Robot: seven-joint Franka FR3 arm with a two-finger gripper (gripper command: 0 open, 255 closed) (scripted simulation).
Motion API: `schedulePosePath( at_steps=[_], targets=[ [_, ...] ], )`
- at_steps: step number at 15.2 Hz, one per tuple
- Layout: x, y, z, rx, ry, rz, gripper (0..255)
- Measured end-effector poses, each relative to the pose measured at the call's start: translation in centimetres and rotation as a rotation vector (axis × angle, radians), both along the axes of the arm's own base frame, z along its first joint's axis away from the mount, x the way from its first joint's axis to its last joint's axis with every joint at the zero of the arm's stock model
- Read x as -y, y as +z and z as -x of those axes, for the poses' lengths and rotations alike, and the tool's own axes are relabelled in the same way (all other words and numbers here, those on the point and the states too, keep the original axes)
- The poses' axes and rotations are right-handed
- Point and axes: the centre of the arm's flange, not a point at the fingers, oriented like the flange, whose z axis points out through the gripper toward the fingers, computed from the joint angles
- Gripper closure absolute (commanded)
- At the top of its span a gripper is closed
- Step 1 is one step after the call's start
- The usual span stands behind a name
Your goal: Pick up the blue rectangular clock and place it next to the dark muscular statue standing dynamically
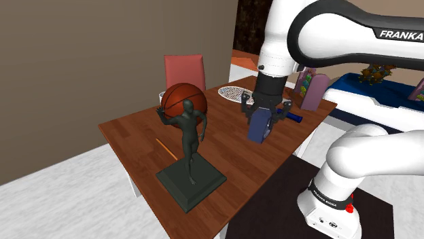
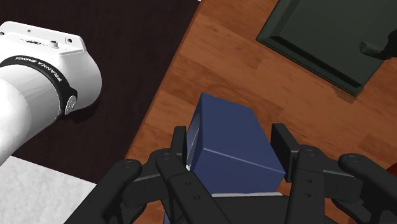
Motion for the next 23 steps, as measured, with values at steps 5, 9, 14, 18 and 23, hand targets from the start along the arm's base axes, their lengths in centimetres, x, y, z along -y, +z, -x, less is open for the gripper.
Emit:
schedulePosePath(
  at_steps=[5, 9, 14, 18, 23],
  targets=[
    [-0.2, -2.7, 0.0, 0.0, 0.0, 0.0, 255],
    [-0.2, -4.7, -0.1, 0.0, 0.0, 0.0, 255],
    [-0.1, -7.3, -0.1, 0.0, 0.0, 0.0, 255],
    [-0.1, -9.5, -0.1, 0.0, 0.0, 0.0, 255],
    [-0.1, -12.2, 0.1, 0.0, 0.0, 0.0, 255]
  ],
)
